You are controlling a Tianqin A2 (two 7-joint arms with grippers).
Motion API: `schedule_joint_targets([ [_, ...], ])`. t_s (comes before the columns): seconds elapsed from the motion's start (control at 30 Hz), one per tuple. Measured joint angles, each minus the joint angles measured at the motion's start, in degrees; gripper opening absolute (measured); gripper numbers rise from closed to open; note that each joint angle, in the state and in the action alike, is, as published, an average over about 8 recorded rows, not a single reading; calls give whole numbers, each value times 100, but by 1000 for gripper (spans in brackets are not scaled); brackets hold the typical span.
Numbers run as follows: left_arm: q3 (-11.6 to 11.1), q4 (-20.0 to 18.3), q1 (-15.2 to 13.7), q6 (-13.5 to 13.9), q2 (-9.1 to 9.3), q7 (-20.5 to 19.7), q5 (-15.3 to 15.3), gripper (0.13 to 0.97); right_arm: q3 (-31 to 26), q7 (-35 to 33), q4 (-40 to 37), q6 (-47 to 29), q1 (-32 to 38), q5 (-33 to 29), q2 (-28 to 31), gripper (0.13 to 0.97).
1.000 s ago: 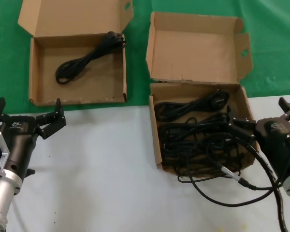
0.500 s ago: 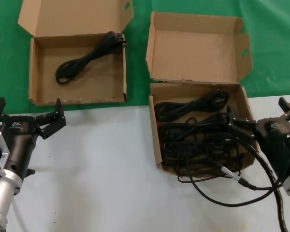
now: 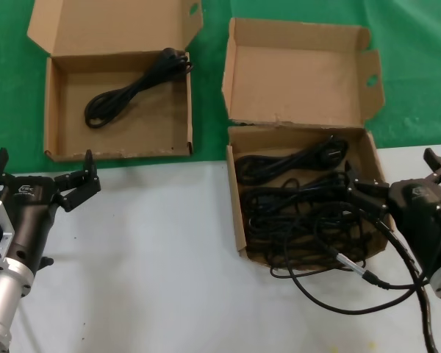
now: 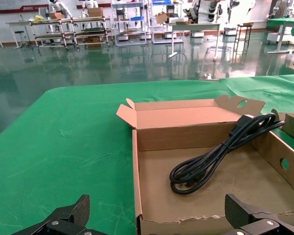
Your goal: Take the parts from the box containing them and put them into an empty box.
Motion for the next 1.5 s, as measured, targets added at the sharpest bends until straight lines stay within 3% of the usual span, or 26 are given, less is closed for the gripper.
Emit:
schedule_joint_targets([
  [1.5, 0, 0, 0, 0, 0, 0, 0, 966, 0, 0, 0, 0, 0, 0, 0, 966],
])
